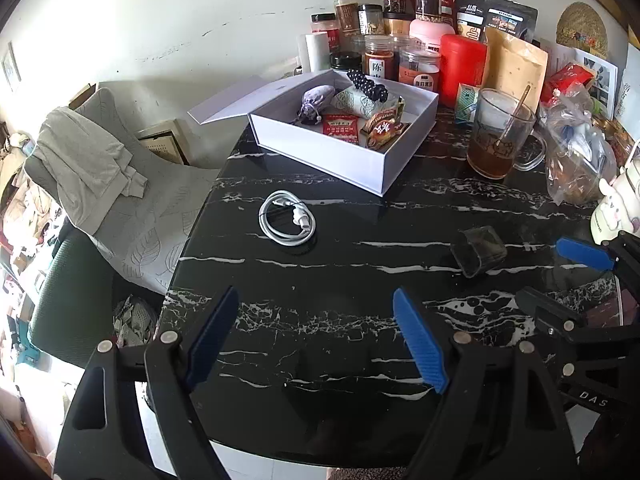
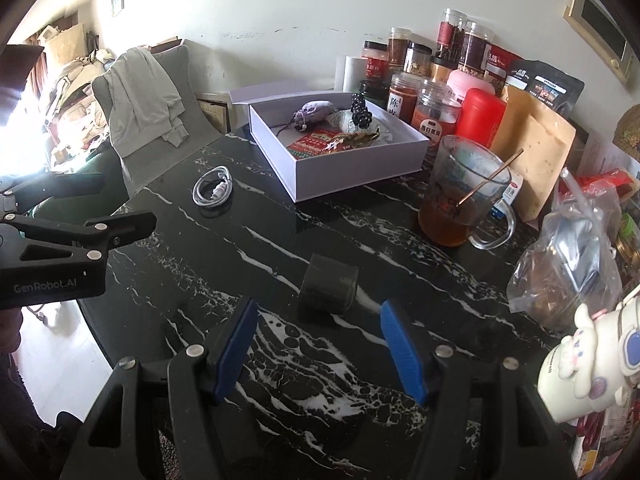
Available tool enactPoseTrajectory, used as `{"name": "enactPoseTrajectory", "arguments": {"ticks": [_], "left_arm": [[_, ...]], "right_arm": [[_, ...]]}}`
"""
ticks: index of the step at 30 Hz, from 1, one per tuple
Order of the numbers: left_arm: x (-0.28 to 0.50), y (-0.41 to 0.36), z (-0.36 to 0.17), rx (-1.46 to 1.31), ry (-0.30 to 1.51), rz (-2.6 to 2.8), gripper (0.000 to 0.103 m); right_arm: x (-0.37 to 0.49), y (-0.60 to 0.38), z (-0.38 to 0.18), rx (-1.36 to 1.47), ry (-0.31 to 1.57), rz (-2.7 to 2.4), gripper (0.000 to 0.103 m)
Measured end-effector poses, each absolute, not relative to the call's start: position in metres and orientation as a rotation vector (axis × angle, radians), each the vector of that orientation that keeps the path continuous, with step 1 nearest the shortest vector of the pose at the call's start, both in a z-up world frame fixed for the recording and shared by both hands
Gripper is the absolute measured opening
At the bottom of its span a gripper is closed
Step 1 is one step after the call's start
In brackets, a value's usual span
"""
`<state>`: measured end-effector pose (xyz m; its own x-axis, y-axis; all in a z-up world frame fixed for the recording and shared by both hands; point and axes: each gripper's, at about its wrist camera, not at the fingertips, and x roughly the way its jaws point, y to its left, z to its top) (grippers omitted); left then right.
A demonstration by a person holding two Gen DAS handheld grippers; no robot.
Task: Organize objects
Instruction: 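Move the left tool to the white cable while the right approaches the dark square cup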
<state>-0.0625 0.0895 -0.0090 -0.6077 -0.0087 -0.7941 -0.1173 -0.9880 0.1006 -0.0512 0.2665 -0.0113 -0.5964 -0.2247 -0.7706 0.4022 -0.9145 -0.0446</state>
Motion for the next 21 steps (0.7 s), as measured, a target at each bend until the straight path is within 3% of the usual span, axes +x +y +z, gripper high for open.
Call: {"name": "enactPoseTrajectory", "arguments": {"ticks": [3, 21], "left_arm": [[-0.067, 0.086, -0.021, -1.391, 0.196, 2.739, 0.079], [-0.116, 0.055, -0.091, -1.544, -0.005, 2.69, 0.079]], "right_arm": [[-0.052, 0.265, -0.023, 1.191, 0.306, -2.495, 0.07], [-0.086, 0.263, -0.074, 1.271, 0.214, -2.467, 0.07]]}}
